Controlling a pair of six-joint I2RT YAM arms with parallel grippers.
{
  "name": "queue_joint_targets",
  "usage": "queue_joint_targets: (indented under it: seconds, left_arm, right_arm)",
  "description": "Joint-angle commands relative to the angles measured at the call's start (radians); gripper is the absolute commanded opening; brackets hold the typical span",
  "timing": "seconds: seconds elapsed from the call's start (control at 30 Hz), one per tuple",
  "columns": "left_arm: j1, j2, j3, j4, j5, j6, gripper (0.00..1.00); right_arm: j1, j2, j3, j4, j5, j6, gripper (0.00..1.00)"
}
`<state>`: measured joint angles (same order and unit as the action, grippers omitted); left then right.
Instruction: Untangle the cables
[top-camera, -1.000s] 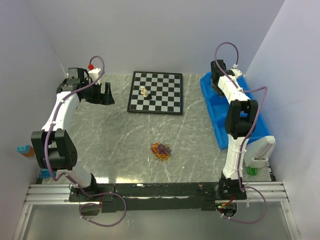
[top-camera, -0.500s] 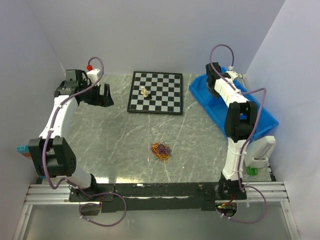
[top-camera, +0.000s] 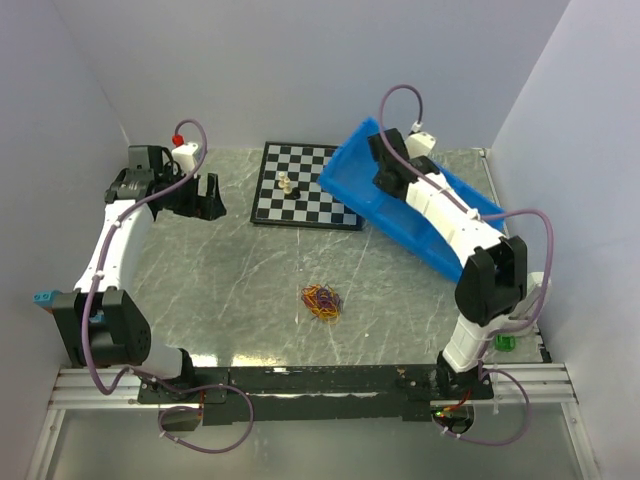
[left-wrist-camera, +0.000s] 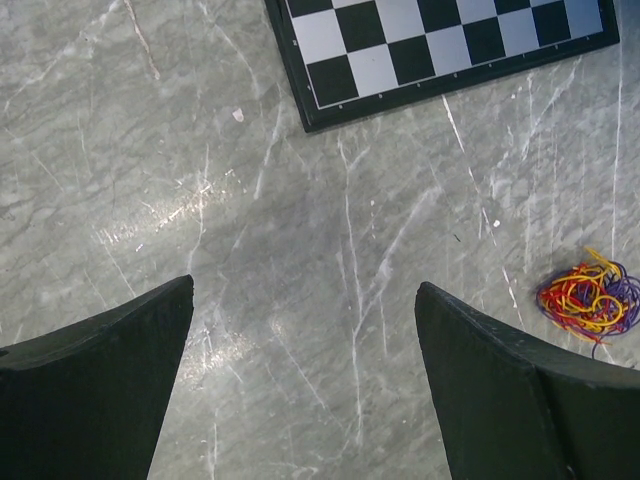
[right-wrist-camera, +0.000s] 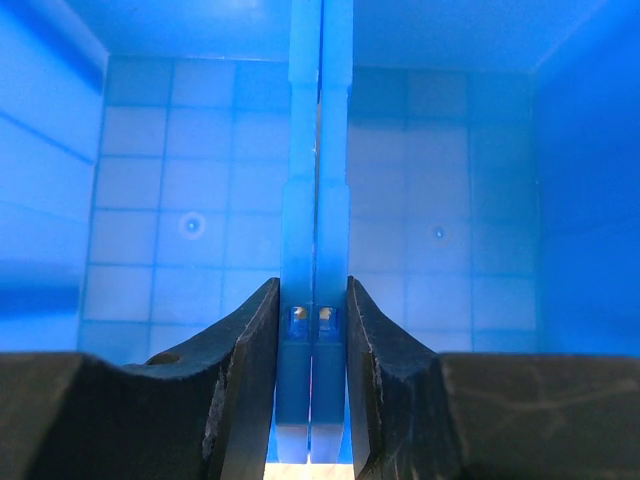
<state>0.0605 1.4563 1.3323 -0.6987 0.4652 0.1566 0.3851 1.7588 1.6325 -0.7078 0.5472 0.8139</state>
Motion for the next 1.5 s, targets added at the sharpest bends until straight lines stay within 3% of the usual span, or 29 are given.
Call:
queue_joint_targets:
  seconds: [0.0, 0.43, 0.6, 0.83, 1.1, 1.47]
  left_arm:
    - [0.001, -0.051, -0.018, 0.021, 0.001, 0.026, 0.97]
    - [0.001, -0.066, -0.031, 0.024, 0.0, 0.021, 0.97]
    - [-0.025, -0.077, -0.054, 0.045, -0.008, 0.017, 0.97]
    - [-0.113, -0.073, -0.051, 0.057, -0.056, 0.021, 0.97]
    - [-0.113, -0.089, -0.064, 0.05, -0.063, 0.023, 0.97]
    - [-0.113, -0.171, -0.067, 0.015, -0.089, 0.037, 0.97]
  right_arm:
    - [0.043, -0.117, -0.037, 0.099, 0.071, -0.035, 0.0]
    - [0.218, -0.237, -0.284, 0.37, -0.043, -0.252, 0.0]
    - [0.29, -0.263, -0.35, 0.389, 0.083, -0.266, 0.0]
    - [0.414, -0.369, -0.505, 0.392, 0.282, -0.21, 0.0]
    - [0.468, -0.363, -0.588, 0.36, 0.33, -0.128, 0.0]
    - [0.586, -0.314, -0.573, 0.225, 0.396, -0.004, 0.0]
